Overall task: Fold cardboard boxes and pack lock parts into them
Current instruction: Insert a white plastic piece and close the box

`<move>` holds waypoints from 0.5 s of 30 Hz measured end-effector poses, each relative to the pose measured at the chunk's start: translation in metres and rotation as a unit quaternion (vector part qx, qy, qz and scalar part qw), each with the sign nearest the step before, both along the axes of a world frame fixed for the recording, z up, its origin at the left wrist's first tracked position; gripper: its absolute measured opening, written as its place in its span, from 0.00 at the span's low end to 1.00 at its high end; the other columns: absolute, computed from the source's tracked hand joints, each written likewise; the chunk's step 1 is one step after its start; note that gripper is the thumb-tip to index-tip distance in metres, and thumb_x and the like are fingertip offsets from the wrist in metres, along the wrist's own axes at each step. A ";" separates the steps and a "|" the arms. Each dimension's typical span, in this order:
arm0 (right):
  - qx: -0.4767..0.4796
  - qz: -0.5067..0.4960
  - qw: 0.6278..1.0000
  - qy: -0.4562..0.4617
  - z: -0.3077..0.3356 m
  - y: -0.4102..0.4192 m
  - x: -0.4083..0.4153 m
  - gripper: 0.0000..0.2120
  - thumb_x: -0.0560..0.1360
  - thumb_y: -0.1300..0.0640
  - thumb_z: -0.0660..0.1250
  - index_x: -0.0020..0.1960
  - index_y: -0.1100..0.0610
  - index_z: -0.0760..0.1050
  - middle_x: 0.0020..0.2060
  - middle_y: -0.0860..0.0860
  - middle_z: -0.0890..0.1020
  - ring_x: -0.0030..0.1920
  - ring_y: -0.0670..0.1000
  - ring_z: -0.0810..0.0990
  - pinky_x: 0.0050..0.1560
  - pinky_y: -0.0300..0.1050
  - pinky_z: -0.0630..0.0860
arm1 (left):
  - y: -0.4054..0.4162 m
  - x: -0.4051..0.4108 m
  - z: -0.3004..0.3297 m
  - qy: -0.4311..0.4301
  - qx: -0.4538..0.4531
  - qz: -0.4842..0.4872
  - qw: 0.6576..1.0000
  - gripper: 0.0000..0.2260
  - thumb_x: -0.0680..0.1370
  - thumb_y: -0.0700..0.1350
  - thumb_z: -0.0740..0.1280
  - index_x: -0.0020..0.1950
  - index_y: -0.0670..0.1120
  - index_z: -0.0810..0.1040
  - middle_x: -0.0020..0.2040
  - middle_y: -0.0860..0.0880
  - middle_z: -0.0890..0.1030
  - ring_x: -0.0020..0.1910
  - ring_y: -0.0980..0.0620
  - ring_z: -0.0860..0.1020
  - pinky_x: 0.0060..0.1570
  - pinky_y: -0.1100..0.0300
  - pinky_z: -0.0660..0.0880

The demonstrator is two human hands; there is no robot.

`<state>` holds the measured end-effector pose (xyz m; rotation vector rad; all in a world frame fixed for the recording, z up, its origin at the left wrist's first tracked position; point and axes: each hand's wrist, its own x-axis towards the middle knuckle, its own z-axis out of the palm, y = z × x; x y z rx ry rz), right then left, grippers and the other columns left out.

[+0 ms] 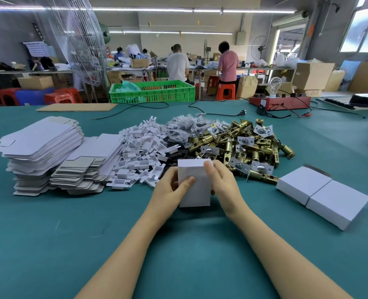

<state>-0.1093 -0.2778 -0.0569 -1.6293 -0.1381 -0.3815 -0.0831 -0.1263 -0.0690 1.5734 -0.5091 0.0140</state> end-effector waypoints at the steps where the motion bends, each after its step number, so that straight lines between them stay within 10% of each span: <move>1: -0.036 0.006 0.999 0.009 -0.004 0.000 0.001 0.15 0.72 0.39 0.66 0.48 0.49 0.76 0.42 0.43 0.82 0.41 0.47 0.79 0.41 0.42 0.76 | 0.001 0.001 0.000 0.012 0.012 -0.005 1.000 0.15 0.71 0.57 0.69 0.56 0.55 0.76 0.50 0.59 0.84 0.51 0.58 0.82 0.45 0.65 0.78; 6: -0.111 0.031 0.990 0.076 -0.010 -0.010 0.006 0.16 0.75 0.46 0.68 0.60 0.50 0.76 0.52 0.46 0.82 0.52 0.48 0.81 0.52 0.48 0.80 | 0.004 0.007 -0.004 0.039 0.080 0.030 0.996 0.10 0.74 0.54 0.72 0.53 0.57 0.76 0.51 0.55 0.83 0.49 0.58 0.82 0.48 0.64 0.79; 10: -0.058 0.005 0.992 0.114 -0.006 -0.011 0.007 0.11 0.76 0.48 0.68 0.52 0.55 0.75 0.45 0.51 0.82 0.39 0.42 0.82 0.31 0.33 0.73 | 0.002 0.012 -0.006 0.074 0.064 0.103 0.990 0.09 0.76 0.51 0.72 0.51 0.50 0.75 0.49 0.51 0.83 0.45 0.58 0.82 0.41 0.65 0.78; 15: 0.026 -0.016 0.973 0.227 -0.001 -0.007 0.009 0.17 0.75 0.46 0.69 0.45 0.61 0.76 0.31 0.49 0.81 0.26 0.46 0.75 0.24 0.37 0.67 | 0.002 0.018 -0.004 0.175 -0.001 0.119 0.977 0.16 0.79 0.58 0.64 0.51 0.44 0.77 0.43 0.44 0.84 0.35 0.50 0.82 0.27 0.62 0.74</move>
